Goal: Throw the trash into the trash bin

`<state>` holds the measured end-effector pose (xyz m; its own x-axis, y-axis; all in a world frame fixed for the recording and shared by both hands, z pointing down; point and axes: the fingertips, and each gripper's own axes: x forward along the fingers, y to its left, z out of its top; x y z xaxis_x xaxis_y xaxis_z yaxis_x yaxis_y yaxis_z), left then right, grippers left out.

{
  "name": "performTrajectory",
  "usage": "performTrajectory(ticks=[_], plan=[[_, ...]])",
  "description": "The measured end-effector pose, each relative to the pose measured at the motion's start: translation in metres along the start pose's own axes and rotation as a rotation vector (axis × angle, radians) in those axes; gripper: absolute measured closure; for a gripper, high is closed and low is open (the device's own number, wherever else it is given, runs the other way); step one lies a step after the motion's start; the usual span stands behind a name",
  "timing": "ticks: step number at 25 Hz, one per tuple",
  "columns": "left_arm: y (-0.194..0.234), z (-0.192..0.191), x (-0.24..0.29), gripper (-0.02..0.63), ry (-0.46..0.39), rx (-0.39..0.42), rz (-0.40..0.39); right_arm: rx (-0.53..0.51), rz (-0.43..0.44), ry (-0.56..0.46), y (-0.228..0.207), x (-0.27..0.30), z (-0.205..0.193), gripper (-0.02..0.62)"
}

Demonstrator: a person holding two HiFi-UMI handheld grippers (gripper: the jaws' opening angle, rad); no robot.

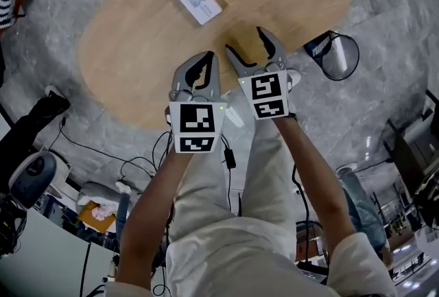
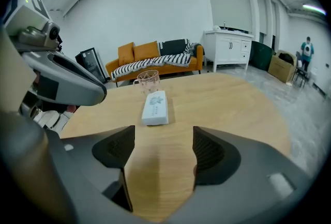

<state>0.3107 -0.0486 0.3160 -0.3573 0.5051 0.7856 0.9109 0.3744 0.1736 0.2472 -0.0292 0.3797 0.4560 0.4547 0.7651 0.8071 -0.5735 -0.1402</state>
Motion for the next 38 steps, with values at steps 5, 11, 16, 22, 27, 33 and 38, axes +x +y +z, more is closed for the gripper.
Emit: performTrajectory(ticks=[5,11,16,22,27,33,38], plan=[[0.034,-0.013,-0.006,0.606,-0.006,-0.054,0.019,-0.033,0.008,0.028,0.019,0.038,0.013,0.202],[0.063,-0.027,-0.006,0.606,-0.007,-0.111,0.036,-0.069,0.001,0.056,0.030,0.071,0.020,0.167],[0.080,-0.036,-0.003,0.606,-0.004,-0.141,0.036,-0.085,-0.014,0.082,0.034,0.100,0.022,0.155],[0.066,-0.036,-0.006,0.606,-0.005,-0.152,0.026,-0.086,-0.068,0.142,0.015,0.109,0.011,0.166],[0.057,-0.032,-0.012,0.606,-0.015,-0.163,0.044,-0.121,-0.096,0.136,0.002,0.094,0.013,0.244],[0.059,-0.038,-0.010,0.606,-0.006,-0.155,0.048,-0.111,-0.084,0.109,0.004,0.086,0.012,0.245],[0.046,-0.033,-0.004,0.606,-0.006,-0.123,0.026,-0.065,-0.090,0.084,-0.004,0.071,0.009,0.245]])
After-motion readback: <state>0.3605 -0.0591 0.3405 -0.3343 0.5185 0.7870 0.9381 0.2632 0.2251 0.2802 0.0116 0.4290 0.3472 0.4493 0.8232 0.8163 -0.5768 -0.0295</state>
